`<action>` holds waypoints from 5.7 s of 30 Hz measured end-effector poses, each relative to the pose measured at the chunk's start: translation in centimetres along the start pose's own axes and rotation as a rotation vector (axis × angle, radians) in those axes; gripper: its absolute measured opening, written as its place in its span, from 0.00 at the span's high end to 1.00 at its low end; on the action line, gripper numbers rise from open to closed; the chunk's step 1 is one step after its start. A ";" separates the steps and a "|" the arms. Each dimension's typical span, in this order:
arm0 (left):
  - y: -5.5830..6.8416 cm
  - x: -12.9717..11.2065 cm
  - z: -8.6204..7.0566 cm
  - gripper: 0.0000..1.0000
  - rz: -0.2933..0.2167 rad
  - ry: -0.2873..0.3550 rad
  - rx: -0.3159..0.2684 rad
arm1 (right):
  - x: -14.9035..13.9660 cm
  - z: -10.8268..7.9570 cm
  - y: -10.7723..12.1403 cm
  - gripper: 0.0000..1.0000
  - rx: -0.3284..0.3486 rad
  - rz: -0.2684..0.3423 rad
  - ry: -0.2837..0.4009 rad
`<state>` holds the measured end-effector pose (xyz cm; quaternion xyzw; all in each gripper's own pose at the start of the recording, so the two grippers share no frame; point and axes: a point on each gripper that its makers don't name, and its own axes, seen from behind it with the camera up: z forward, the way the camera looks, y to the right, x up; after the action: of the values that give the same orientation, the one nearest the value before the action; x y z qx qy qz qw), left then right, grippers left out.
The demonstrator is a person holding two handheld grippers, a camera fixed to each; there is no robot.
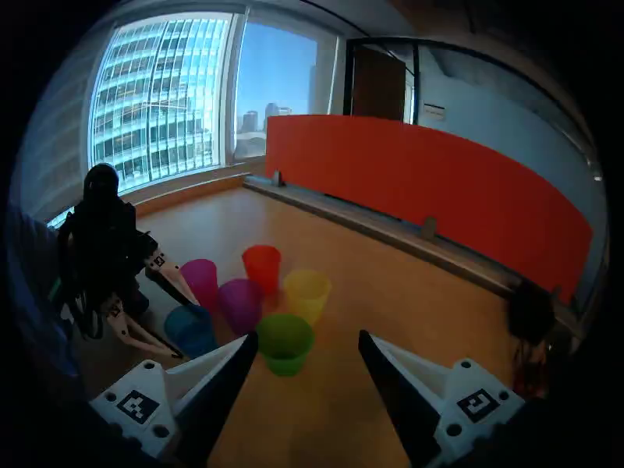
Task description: Pour water
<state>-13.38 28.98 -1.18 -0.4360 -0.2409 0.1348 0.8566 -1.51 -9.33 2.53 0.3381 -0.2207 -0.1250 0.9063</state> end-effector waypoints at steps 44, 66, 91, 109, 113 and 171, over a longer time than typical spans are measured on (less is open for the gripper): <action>-1.1 2.3 -3.3 0.13 -0.016 0.067 0.027 | -3.0 2.8 -1.8 0.00 0.027 -0.042 -0.064; -2.1 4.7 -7.5 0.13 -0.022 0.159 0.078 | -6.8 6.6 -3.4 0.00 0.063 -0.022 -0.142; -2.8 5.0 -11.7 0.13 -0.046 0.204 0.127 | -7.4 10.8 -3.4 0.05 0.066 -0.004 -0.160; -3.6 5.8 -12.8 0.13 -0.060 0.247 0.153 | -4.2 9.1 -3.0 0.10 0.046 0.006 -0.066; -3.8 6.2 -13.2 0.13 -0.059 0.261 0.163 | -2.7 7.9 -3.4 0.10 0.042 -0.006 -0.023; -6.4 13.0 -17.2 0.13 0.073 0.430 0.306 | 10.0 -1.2 -9.3 0.10 0.048 -0.063 0.408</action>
<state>6.87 19.20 -0.85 -0.3283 -0.0139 0.1048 0.9387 7.07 -19.26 -1.34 0.3845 -0.0246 -0.0771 0.9196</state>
